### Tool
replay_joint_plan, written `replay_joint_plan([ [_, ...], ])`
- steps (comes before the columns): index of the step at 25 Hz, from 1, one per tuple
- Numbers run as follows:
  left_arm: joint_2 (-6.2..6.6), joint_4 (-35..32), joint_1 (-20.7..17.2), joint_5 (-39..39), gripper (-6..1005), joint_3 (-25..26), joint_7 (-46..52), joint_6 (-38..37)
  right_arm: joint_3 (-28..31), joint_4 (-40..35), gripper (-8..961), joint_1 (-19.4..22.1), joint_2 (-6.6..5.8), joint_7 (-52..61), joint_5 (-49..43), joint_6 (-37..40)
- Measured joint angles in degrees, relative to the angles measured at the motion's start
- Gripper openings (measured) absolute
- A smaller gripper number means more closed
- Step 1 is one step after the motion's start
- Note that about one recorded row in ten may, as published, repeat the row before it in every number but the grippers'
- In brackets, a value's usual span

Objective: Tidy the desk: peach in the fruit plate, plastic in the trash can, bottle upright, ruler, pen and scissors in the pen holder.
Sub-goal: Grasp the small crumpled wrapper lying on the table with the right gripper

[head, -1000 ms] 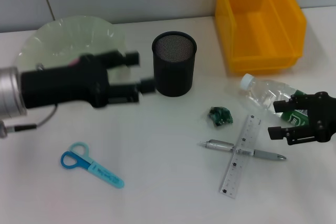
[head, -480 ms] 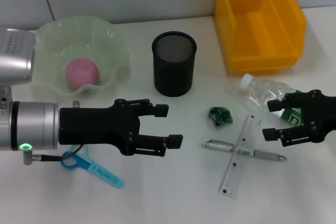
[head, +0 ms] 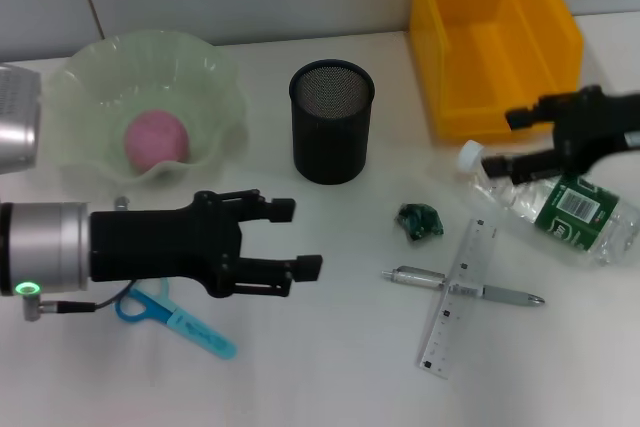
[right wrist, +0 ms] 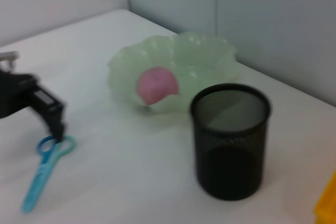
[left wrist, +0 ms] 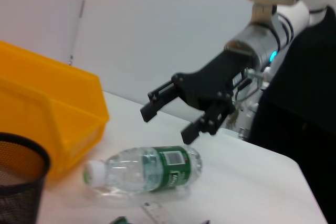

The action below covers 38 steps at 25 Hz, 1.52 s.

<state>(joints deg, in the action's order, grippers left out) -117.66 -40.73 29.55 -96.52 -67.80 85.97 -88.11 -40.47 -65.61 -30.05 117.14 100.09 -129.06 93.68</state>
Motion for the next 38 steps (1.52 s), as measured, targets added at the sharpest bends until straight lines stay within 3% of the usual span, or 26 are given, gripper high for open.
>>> replay_joint_plan([
  [6,0.33,0.26,-1.17,-0.11,863,2.04,-1.35,0.36,-1.57,2.25,832,-8.55,-2.51,13.73,-6.73,-0.33],
  [9,0.33,0.26,-1.17,-0.11,863,2.04,-1.35,0.36,-3.26,7.61,832,-13.64,-3.45,16.71,-11.32,-0.82],
  [16,0.20,0.69,-1.68,-1.12,864,2.28,-2.01,0.42,-4.46,16.38,833,-19.44,-3.76,19.25,-18.10,-3.20],
  [24,0.16,0.68,-1.35,-1.14,863,2.23,-2.04,0.42,-10.02,20.25,832,-20.99,-3.04,20.09,-19.16,-5.42],
  [38,0.22,0.65,-1.56,-1.47,864,2.23,-2.04,0.39,-19.42,22.57,799,-21.31,-0.03,22.28,-19.23,-12.50],
])
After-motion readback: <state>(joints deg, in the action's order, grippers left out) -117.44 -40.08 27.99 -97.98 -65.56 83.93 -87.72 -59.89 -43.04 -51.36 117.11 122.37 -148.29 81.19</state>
